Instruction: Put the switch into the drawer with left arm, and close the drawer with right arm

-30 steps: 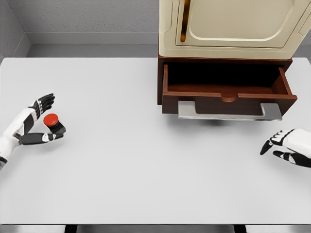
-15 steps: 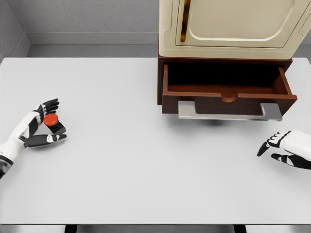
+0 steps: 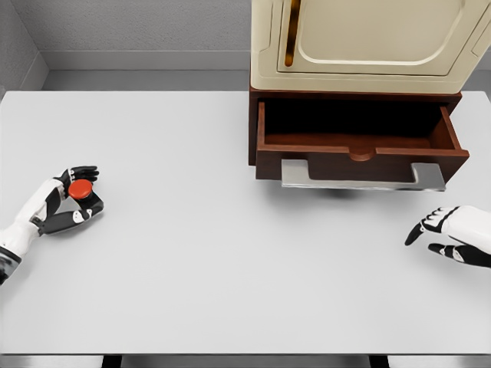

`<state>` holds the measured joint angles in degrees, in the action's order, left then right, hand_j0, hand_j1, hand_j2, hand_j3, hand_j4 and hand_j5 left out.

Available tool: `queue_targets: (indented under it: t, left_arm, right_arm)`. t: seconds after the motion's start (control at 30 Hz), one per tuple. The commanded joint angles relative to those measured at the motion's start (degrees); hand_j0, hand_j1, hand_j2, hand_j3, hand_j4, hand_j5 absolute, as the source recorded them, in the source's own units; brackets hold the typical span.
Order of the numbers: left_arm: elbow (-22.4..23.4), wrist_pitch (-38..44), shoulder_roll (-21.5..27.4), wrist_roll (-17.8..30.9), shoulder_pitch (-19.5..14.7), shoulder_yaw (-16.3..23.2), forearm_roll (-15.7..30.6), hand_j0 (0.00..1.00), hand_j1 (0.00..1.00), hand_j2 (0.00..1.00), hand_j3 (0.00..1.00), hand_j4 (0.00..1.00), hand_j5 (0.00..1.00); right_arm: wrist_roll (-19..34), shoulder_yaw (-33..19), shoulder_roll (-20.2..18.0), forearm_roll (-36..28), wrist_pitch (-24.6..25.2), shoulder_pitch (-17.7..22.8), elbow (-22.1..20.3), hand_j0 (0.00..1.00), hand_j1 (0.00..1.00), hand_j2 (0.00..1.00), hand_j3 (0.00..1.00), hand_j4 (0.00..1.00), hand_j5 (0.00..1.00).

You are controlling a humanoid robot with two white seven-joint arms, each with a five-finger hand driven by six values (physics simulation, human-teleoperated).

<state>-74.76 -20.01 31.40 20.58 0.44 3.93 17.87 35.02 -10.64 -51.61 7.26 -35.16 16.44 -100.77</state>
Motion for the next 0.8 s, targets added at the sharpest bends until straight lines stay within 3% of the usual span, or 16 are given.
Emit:
queue_targets:
  t: [0.0, 0.43, 0.63, 0.77]
  left_arm:
    - [0.23, 0.06, 0.07, -0.11, -0.09, -0.07, -0.03, 0.77, 0.77, 0.77, 0.77, 0.77, 0.77]
    - [2.16, -0.56, -0.28, -0.37, 0.0, 0.02, -0.82, 0.76, 0.76, 0.76, 0.76, 0.76, 0.76]
    - [2.16, -2.05, -0.28, -0.37, 0.0, -0.07, -0.82, 0.58, 0.58, 0.58, 0.58, 0.58, 0.58]
    - [2.16, -2.93, -0.28, -0.37, 0.0, -0.07, -0.82, 0.54, 0.54, 0.54, 0.54, 0.54, 0.54]
  right_arm:
    - [-0.02, 0.0, -0.07, -0.41, 0.16, -0.09, -0.04, 0.56, 0.56, 0.56, 0.56, 0.56, 0.56]
    - [-0.02, 0.0, -0.07, -0.41, 0.16, -0.09, -0.04, 0.55, 0.55, 0.55, 0.55, 0.55, 0.55]
    - [-0.02, -0.08, -0.24, -1.37, 0.16, -0.26, -0.04, 0.55, 0.55, 0.55, 0.55, 0.55, 0.55]
    - [-0.02, -0.52, -1.83, -2.69, 0.16, -0.18, -0.04, 0.55, 0.55, 0.55, 0.55, 0.55, 0.55]
